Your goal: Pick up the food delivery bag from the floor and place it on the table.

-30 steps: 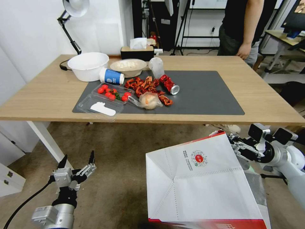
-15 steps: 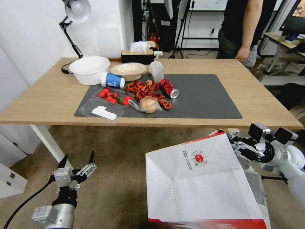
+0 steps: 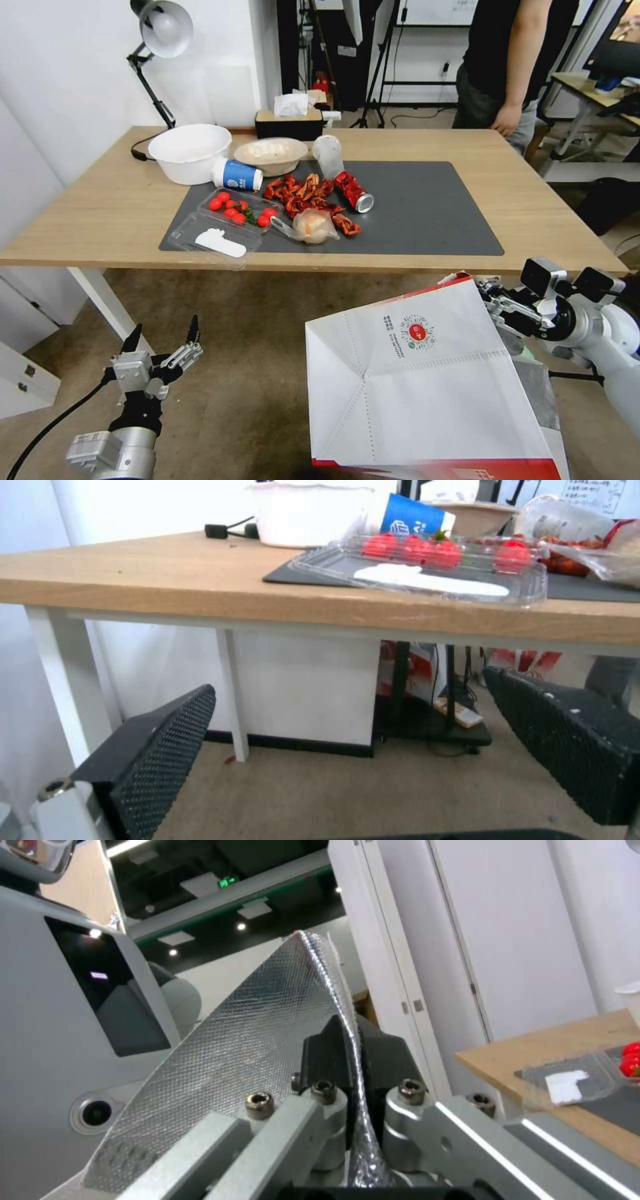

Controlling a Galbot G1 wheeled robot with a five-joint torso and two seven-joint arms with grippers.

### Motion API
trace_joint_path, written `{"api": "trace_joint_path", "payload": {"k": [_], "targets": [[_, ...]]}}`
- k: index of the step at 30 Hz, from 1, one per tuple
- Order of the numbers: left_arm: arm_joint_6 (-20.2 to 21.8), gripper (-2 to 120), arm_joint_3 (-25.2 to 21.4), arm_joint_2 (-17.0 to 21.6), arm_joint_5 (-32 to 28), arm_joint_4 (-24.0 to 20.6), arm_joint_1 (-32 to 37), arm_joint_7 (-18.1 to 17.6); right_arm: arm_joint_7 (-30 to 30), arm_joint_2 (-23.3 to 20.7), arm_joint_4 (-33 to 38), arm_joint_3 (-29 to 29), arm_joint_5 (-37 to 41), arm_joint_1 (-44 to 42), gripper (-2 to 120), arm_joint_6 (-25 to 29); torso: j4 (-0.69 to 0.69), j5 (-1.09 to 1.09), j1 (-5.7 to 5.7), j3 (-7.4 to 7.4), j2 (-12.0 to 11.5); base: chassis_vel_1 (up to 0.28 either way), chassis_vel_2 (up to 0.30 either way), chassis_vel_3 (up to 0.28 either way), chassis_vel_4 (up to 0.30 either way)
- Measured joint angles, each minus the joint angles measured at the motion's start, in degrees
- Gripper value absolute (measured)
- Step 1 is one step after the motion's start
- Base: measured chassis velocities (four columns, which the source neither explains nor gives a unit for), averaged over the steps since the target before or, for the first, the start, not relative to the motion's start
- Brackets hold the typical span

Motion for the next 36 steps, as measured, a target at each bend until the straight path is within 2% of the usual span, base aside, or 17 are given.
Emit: {"api": "trace_joint_path", "payload": {"k": [19, 36], "targets": [[0.02, 100, -0.03, -0.16, 0.0, -0.01, -0.01, 0.3, 0.1, 0.09, -0.01, -0.19, -0.15, 0.21, 0, 0.05, 0.0, 0.0, 0.87, 1.21, 2.1, 0.0, 0.0, 0.0, 0.0], [0.18, 100, -0.11, -0.21, -0.04, -0.14, 0.04, 0.58, 0.16, 0.33, -0.29, -0.38, -0.19, 0.52, 0, 0.09, 0.0, 0.0, 3.24, 4.32, 7.55, 0.0, 0.0, 0.0, 0.0]]}}
